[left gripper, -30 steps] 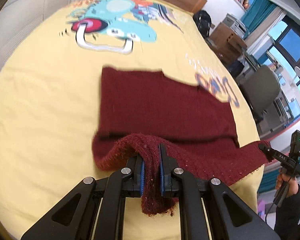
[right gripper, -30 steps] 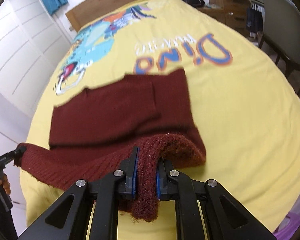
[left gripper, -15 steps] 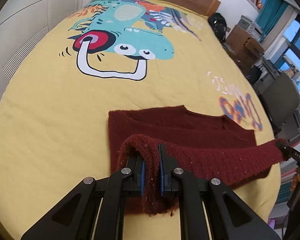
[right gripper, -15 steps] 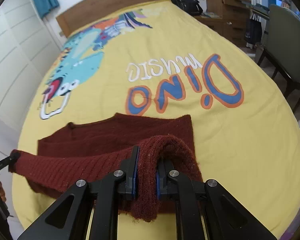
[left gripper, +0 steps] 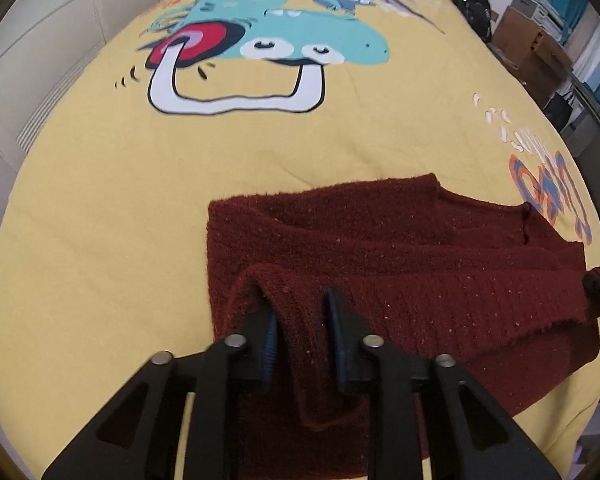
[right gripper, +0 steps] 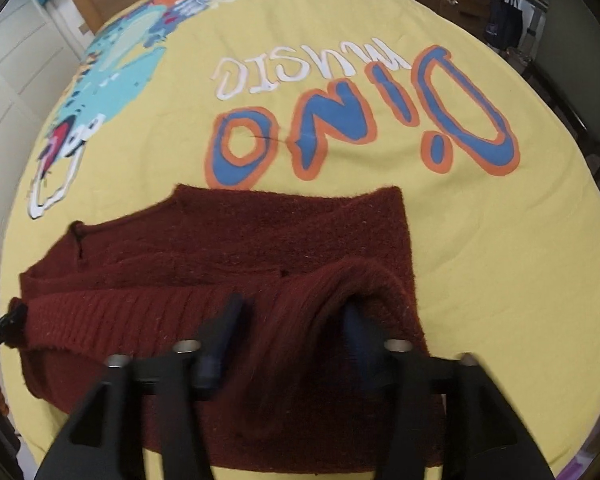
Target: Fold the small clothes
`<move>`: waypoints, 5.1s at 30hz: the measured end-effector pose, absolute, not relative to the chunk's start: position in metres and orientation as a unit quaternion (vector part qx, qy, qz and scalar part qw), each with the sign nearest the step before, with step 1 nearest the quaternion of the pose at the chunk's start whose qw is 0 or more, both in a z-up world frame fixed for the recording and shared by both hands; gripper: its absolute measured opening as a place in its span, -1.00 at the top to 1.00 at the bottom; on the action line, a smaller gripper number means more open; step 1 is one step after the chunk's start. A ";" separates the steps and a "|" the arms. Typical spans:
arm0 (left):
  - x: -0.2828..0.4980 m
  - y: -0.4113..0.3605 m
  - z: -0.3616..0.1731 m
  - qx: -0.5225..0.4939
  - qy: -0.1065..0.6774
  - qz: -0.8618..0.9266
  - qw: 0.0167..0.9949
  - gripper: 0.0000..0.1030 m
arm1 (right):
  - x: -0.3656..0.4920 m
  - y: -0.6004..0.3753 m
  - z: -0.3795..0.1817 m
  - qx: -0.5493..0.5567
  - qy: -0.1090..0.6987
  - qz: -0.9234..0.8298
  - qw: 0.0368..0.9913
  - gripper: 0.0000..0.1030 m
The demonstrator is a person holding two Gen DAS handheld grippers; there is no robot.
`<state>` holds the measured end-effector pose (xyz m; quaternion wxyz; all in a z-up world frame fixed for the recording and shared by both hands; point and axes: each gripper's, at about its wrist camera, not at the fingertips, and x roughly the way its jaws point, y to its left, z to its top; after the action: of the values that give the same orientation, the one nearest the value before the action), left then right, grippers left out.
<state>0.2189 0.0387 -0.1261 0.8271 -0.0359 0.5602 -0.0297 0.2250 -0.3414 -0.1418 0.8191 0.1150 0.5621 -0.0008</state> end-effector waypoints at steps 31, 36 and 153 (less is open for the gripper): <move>0.152 -0.050 -0.144 0.016 0.513 -0.097 0.853 -0.98 | 0.141 -0.231 -0.161 -0.023 0.469 0.043 0.882 -0.99; 0.144 -0.033 -0.163 0.018 0.523 -0.087 0.848 -0.98 | 0.134 -0.248 -0.185 -0.016 0.485 0.023 0.874 -0.99; 0.181 -0.223 -0.043 -0.053 0.553 -0.212 0.804 -0.97 | 0.035 -0.435 -0.097 0.106 0.467 -0.046 0.877 -0.99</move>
<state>0.1811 -0.2230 -0.0427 0.8036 -0.0534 0.5534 -0.2125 0.0346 -0.4348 -0.0967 0.8765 0.1058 0.4673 -0.0458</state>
